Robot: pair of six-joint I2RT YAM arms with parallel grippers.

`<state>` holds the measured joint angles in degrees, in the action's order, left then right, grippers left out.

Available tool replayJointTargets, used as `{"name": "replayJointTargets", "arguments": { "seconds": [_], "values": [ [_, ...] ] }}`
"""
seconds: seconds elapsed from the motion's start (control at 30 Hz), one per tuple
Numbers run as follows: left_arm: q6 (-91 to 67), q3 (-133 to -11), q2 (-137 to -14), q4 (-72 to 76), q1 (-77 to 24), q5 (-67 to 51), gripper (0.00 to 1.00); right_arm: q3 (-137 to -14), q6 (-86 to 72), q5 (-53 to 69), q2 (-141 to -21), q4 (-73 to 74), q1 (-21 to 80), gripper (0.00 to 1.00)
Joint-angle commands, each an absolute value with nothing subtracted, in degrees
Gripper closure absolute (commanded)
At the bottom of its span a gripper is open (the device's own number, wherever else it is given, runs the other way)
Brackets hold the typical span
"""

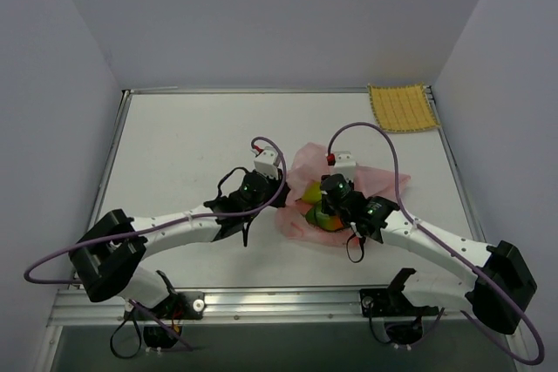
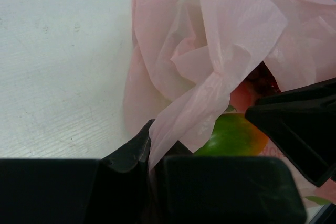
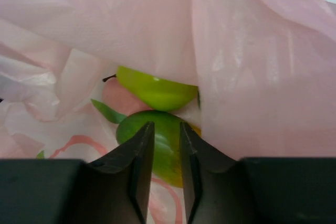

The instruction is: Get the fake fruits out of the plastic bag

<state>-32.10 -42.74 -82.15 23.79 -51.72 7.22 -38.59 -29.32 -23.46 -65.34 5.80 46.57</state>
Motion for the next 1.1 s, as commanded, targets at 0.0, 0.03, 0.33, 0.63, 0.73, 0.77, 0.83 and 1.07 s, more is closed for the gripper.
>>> {"name": "replayJointTargets", "arguments": {
  "seconds": [0.0, 0.03, 0.33, 0.63, 0.73, 0.77, 0.83, 1.07],
  "values": [
    [-31.20, -44.30, -79.37, 24.87, -51.51, 8.26, 0.97, -39.46, -23.47, -16.72, -65.30, 1.76, 45.80, 0.72],
    [-30.85, -44.47, -79.45, 24.79, -51.33, 8.26, 0.98, -39.38, -23.64, -14.70, -66.00, 1.58, 45.09, 0.65],
    [-28.65, -47.90, -83.76, 25.05, -47.20, 4.31, 0.98, -35.25, -27.51, -13.72, -68.46, 0.62, 42.54, 0.14],
    [-29.18, -48.96, -86.57, 26.10, -43.33, -0.87, 0.98, -33.05, -31.01, -6.07, -68.83, -0.26, 45.87, 0.09],
    [-30.40, -47.56, -86.75, 27.41, -43.33, -2.63, 0.98, -31.29, -34.17, -7.64, -67.07, 2.19, 48.24, 0.09],
    [-30.85, -47.11, -86.75, 27.77, -43.33, -2.98, 0.98, -30.85, -34.80, -7.99, -67.15, 2.37, 48.77, 0.07],
    [-31.64, -46.41, -86.57, 28.21, -43.33, -3.86, 0.98, -30.85, -35.85, -8.17, -68.81, 2.99, 49.83, 0.06],
    [-30.15, -45.09, -82.80, 24.35, -43.42, -5.53, 0.98, -31.11, -40.51, -18.44, -71.63, 1.15, 55.01, 0.22]
  ]
}}
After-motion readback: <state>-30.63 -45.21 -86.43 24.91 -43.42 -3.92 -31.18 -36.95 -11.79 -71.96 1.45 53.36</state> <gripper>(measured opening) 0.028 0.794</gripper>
